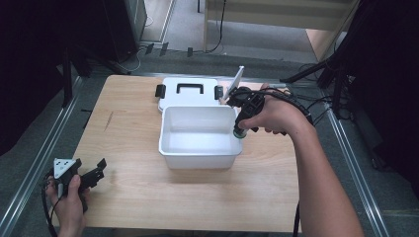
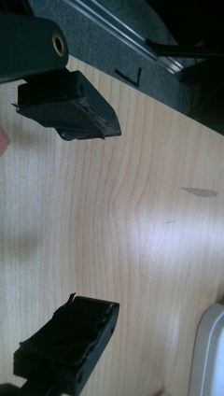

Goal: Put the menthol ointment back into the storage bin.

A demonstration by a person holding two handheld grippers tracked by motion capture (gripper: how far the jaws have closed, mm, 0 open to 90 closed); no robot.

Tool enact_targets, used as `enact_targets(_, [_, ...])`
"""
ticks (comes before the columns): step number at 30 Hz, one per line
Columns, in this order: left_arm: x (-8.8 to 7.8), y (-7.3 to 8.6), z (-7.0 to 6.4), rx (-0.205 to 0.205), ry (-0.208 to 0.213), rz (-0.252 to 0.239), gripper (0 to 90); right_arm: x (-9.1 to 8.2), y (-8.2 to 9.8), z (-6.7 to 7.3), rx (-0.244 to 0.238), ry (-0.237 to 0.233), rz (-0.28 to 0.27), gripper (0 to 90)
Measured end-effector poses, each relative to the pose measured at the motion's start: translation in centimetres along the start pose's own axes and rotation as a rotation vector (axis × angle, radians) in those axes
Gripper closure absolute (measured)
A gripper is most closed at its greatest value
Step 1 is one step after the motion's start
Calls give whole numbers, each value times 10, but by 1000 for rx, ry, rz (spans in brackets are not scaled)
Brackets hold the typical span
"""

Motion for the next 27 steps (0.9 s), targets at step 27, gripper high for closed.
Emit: enact_targets(27, [0,0,0,1,4,1,142,33,-16,6,-239,-82,-83,514])
Point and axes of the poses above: each handheld gripper's, and its own axes: x roughly forward along the jaws, y roughly out of its underside, z roughly to its left, the point moved 9 cm from there along x, roughly forward along the jaws, and after that the axes turned 15 degrees about -z, right-handed, at the moved point
